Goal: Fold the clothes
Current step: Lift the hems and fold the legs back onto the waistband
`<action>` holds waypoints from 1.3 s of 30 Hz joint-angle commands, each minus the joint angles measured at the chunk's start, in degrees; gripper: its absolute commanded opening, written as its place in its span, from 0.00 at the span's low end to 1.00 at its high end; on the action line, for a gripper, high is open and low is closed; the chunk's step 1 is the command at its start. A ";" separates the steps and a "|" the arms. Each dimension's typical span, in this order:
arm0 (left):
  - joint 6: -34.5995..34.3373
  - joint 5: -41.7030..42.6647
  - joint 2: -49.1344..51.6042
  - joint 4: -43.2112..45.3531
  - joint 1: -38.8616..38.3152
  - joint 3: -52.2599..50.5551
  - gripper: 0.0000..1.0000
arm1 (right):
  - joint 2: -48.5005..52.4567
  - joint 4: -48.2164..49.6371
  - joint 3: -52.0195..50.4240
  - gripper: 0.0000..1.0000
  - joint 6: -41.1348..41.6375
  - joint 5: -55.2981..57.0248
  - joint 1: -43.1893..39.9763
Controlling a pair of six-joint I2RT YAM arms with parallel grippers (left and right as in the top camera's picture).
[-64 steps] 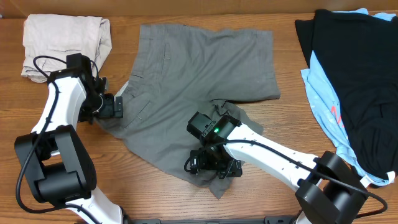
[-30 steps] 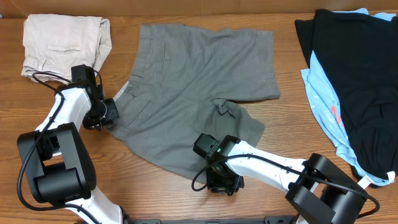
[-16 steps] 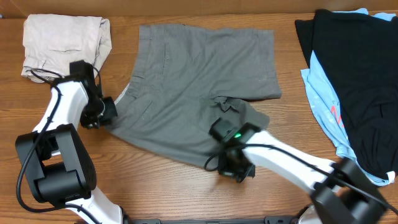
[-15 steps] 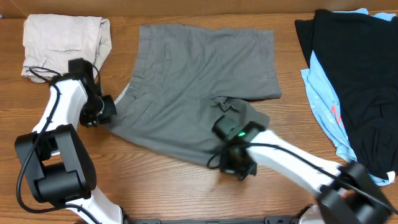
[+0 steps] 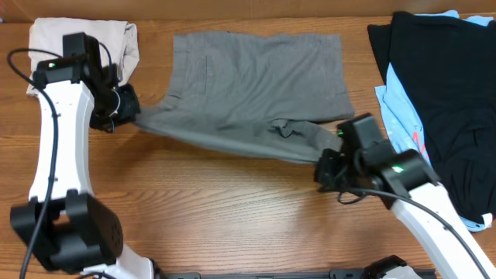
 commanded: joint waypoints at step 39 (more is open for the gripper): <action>-9.20 -12.46 3.34 17.86 -1.99 -2.32 0.04 | 25.00 26.05 18.16 0.04 -19.87 12.50 -15.80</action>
